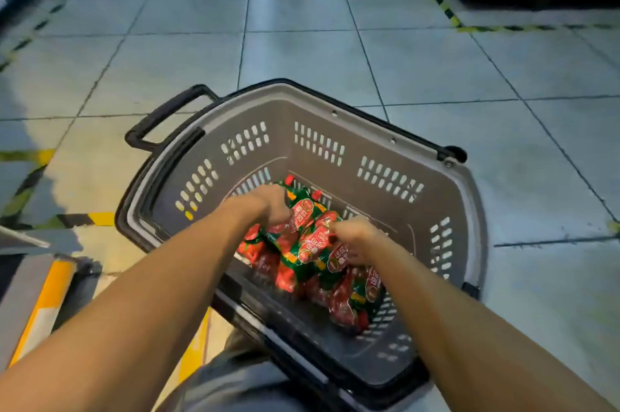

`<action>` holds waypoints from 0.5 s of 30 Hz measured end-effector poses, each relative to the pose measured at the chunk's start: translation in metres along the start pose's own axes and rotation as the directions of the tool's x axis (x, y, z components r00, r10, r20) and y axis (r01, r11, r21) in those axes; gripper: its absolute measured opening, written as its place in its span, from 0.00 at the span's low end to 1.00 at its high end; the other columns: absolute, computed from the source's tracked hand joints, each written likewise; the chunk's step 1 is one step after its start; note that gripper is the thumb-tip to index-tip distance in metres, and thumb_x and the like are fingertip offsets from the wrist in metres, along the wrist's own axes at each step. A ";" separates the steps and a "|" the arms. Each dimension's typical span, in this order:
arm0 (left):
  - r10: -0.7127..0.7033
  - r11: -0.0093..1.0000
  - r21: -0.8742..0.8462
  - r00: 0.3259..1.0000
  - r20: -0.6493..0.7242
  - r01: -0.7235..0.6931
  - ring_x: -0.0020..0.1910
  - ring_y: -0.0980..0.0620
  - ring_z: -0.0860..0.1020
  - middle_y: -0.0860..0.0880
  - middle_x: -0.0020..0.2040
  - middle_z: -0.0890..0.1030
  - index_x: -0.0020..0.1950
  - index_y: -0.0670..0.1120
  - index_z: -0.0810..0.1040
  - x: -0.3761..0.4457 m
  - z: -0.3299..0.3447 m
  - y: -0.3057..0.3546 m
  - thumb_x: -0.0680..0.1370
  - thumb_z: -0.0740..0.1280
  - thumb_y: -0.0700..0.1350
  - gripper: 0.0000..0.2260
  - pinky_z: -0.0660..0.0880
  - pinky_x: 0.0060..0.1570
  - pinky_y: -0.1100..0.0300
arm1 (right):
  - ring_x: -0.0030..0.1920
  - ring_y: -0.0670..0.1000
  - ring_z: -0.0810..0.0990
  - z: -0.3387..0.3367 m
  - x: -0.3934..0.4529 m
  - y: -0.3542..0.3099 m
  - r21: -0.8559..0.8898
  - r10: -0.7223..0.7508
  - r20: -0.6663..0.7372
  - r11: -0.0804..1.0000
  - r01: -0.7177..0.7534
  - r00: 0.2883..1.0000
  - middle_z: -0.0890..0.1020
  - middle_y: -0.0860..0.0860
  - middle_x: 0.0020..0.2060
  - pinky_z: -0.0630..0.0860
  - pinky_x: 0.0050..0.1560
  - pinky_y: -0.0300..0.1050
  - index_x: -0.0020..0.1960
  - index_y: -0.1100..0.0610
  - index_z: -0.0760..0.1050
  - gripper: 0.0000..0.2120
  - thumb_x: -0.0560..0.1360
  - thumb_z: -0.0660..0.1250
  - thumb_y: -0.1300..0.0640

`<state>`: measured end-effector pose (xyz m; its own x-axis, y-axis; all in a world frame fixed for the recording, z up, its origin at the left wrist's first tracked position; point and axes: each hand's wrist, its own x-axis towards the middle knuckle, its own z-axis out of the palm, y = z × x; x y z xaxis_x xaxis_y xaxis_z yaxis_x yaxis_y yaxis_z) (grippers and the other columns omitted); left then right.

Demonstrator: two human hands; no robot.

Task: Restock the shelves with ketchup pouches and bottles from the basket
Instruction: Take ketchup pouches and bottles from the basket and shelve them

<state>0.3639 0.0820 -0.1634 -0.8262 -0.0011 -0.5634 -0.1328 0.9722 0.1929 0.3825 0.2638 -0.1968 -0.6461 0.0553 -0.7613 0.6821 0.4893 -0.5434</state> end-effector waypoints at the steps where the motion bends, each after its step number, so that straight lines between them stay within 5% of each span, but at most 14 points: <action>1: -0.006 1.000 0.028 0.999 0.038 0.005 0.43 0.48 0.79 0.44 0.49 0.82 0.49 0.43 0.80 0.014 0.007 -0.001 0.75 0.64 0.43 0.07 0.78 0.46 0.54 | 0.68 0.62 0.74 0.006 0.012 0.003 -0.004 0.035 0.003 0.999 -0.035 0.999 0.72 0.62 0.70 0.76 0.65 0.56 0.76 0.65 0.62 0.27 0.82 0.65 0.55; 3: -0.029 0.998 0.056 0.994 0.108 0.023 0.41 0.49 0.78 0.45 0.46 0.81 0.44 0.43 0.79 0.040 0.022 -0.004 0.76 0.66 0.44 0.06 0.79 0.46 0.54 | 0.65 0.61 0.75 0.017 0.036 0.012 0.026 0.111 0.002 0.993 -0.111 0.994 0.71 0.61 0.72 0.80 0.55 0.54 0.75 0.64 0.63 0.27 0.81 0.66 0.53; 7: -0.095 0.995 0.046 0.975 0.202 0.088 0.50 0.47 0.79 0.47 0.51 0.80 0.51 0.45 0.78 0.077 0.046 -0.012 0.77 0.68 0.49 0.09 0.79 0.57 0.50 | 0.67 0.62 0.75 0.035 0.077 0.034 0.073 0.190 -0.003 0.979 -0.189 0.982 0.74 0.59 0.69 0.75 0.65 0.56 0.72 0.63 0.69 0.28 0.78 0.70 0.49; 12: -0.141 0.990 0.004 0.964 0.226 0.144 0.46 0.49 0.77 0.47 0.54 0.79 0.58 0.45 0.79 0.099 0.062 -0.017 0.75 0.74 0.50 0.15 0.76 0.48 0.55 | 0.62 0.60 0.78 0.040 0.109 0.061 0.161 0.224 -0.137 0.966 -0.202 0.965 0.77 0.60 0.65 0.76 0.66 0.56 0.73 0.66 0.64 0.32 0.77 0.69 0.49; 15: -0.153 0.987 -0.018 0.974 0.166 0.158 0.50 0.47 0.76 0.45 0.57 0.80 0.65 0.41 0.76 0.106 0.067 -0.018 0.74 0.76 0.48 0.22 0.76 0.53 0.54 | 0.61 0.60 0.79 0.042 0.118 0.063 0.187 0.231 -0.184 0.962 -0.196 0.955 0.78 0.60 0.63 0.76 0.65 0.55 0.73 0.66 0.64 0.35 0.76 0.71 0.46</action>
<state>0.3154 0.0798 -0.2812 -0.6940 -0.1108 -0.7114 -0.2713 0.9555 0.1158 0.3635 0.2646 -0.3357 -0.5228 0.3256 -0.7878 0.8476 0.2969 -0.4398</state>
